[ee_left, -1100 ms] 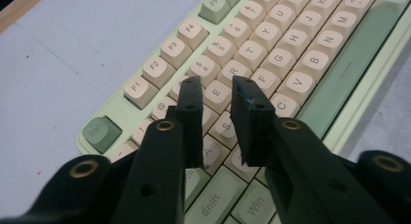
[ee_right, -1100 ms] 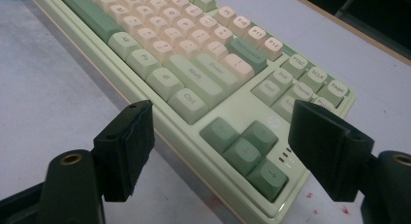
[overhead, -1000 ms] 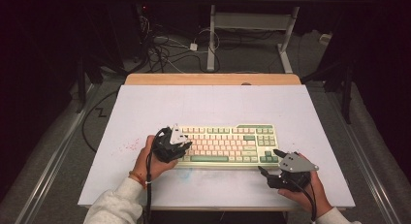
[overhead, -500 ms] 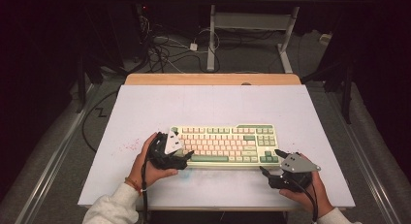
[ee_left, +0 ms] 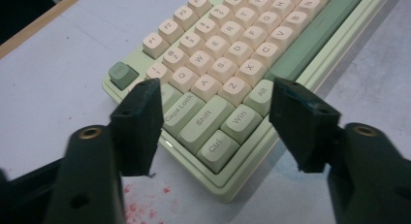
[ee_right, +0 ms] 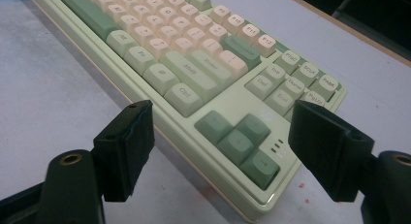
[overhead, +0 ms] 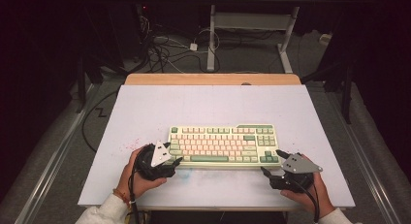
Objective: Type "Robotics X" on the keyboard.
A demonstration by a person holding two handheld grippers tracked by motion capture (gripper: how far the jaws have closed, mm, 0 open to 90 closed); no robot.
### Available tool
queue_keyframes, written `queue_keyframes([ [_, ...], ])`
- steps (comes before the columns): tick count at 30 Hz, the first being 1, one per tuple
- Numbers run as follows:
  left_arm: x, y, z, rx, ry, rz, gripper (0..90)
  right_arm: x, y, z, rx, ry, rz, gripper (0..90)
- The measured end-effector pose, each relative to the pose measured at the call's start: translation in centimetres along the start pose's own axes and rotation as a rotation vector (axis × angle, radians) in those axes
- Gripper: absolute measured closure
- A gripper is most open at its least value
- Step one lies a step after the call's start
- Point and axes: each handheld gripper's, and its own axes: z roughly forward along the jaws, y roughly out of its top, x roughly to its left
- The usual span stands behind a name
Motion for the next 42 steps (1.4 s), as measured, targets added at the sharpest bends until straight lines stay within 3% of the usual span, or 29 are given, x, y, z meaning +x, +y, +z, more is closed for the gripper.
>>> queue_keyframes([
  [5,0.2,0.3,0.0,-0.003,-0.048,-0.017,74.8,-0.1,0.0,-0.1,-0.002,-0.002,0.002,24.8],
  [9,0.1,0.8,0.1,0.002,-0.089,-0.008,87.1,-0.1,-0.1,-0.1,-0.001,-0.001,0.004,24.8],
  [23,-1.4,4.2,2.9,0.015,-0.157,0.038,86.6,0.0,-0.1,0.1,0.006,0.002,0.001,24.8],
  [34,-2.0,5.3,5.0,0.056,-0.186,0.068,86.2,0.1,-0.1,0.2,0.011,0.004,-0.001,24.8],
  [42,-3.0,5.5,5.9,0.092,-0.195,0.115,85.6,0.0,-0.2,0.2,0.013,0.005,-0.001,24.8],
])
